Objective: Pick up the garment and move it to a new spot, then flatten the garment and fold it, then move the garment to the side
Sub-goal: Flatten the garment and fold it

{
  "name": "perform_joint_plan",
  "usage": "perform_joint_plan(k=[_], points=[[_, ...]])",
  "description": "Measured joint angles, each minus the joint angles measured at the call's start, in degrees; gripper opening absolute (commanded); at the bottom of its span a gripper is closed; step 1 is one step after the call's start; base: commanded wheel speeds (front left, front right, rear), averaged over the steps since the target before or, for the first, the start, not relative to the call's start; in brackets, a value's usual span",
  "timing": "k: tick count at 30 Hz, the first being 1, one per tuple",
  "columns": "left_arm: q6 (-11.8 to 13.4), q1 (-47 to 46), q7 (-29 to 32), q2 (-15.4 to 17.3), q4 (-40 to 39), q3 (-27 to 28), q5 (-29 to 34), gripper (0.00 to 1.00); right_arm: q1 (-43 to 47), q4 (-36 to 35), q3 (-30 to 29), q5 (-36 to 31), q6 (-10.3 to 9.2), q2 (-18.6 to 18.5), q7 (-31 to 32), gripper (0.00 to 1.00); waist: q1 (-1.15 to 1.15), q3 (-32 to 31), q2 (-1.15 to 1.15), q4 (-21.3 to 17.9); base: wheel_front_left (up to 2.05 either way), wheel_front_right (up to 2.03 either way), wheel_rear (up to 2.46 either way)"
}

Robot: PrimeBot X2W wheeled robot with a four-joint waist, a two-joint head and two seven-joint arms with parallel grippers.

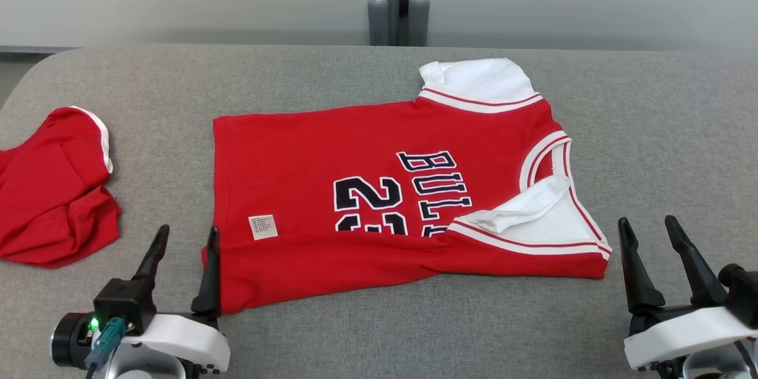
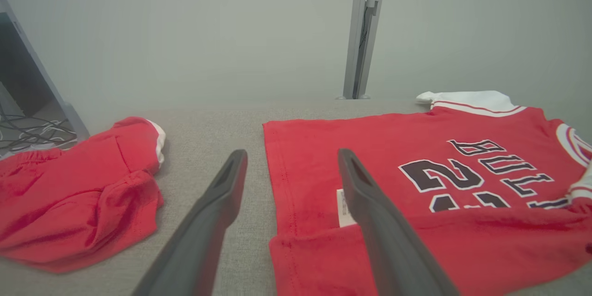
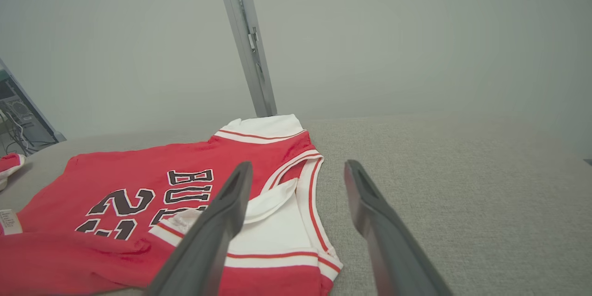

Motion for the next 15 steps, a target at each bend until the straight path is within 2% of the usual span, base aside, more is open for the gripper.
perform_joint_plan(k=[7,15], points=[[-0.5,-0.5,2.4,-0.5,2.1,-2.3,0.0,1.00,-1.9,4.0,0.6,-0.4,0.00,-1.4,1.6,1.00,0.00,2.2,0.00,0.5,0.00,0.00,0.00],[-3.0,-2.3,3.5,-2.0,7.9,-3.4,-1.9,1.00,-5.2,11.1,1.5,0.3,0.01,-2.3,2.2,1.00,0.00,5.8,0.00,1.2,0.00,0.00,0.00]])
